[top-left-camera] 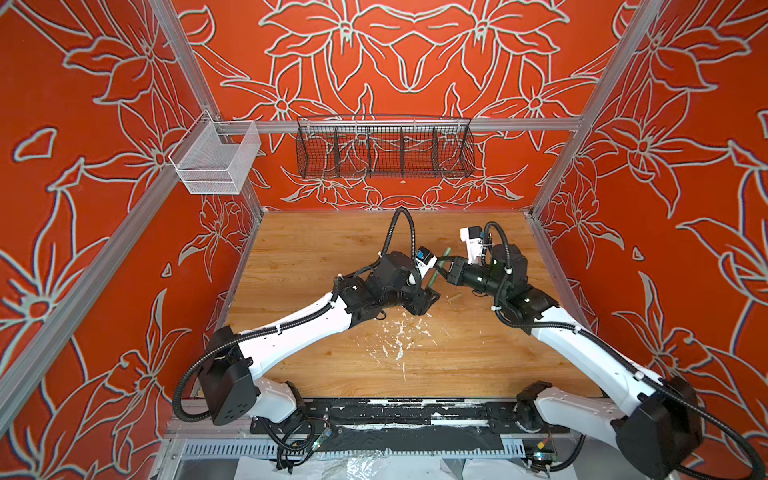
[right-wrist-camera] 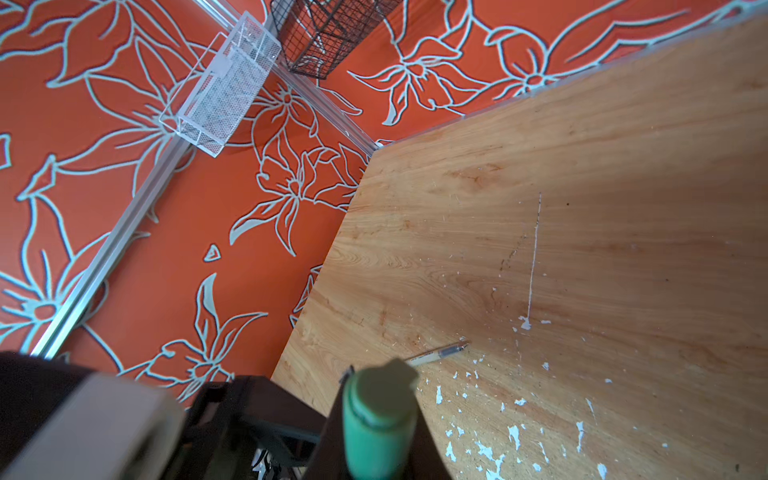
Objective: Insert the pens into the pen caps
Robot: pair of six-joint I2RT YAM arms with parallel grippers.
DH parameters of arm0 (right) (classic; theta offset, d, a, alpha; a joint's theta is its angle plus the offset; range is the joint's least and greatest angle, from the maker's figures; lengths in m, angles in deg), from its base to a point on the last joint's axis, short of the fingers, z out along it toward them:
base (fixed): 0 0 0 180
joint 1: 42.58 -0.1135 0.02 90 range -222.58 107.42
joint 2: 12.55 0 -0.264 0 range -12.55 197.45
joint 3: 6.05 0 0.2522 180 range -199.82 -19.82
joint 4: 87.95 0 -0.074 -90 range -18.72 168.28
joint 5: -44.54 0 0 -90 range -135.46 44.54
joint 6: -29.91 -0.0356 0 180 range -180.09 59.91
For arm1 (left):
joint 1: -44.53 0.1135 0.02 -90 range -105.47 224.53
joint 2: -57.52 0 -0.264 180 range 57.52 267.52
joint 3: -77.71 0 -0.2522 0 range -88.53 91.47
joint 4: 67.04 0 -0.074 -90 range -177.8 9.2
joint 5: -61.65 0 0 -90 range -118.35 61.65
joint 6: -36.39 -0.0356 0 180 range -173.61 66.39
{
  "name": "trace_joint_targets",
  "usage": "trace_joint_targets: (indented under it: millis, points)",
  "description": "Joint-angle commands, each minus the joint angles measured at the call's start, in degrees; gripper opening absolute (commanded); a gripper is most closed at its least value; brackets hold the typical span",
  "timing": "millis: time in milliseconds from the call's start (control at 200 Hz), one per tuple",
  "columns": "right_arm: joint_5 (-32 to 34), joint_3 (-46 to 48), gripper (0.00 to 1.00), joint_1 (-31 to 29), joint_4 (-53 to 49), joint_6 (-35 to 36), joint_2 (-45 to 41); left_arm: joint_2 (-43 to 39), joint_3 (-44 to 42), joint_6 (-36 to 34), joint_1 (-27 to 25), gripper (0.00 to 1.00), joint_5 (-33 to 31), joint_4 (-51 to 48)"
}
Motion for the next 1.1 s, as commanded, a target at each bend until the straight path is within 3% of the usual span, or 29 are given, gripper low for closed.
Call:
trace_joint_targets:
  millis: [0,265,676,1096]
  points:
    - [-3.9,-3.0,0.0,-0.6,-6.3,8.9,0.6,-3.0,1.1,-0.3,0.6,0.67,4.3,-3.6]
    - [-6.9,-3.5,0.0,-1.7,-9.3,13.9,0.6,-5.2,-1.0,0.2,3.1,0.67,9.2,-0.7]
    - [-6.5,-2.5,0.0,-2.7,-6.4,13.4,-0.4,-0.9,1.2,0.1,3.6,0.57,15.7,-1.4]
    - [-5.2,-1.1,0.0,-2.9,-4.1,12.8,-0.6,-1.6,-0.1,0.9,4.1,0.34,16.1,-0.1]
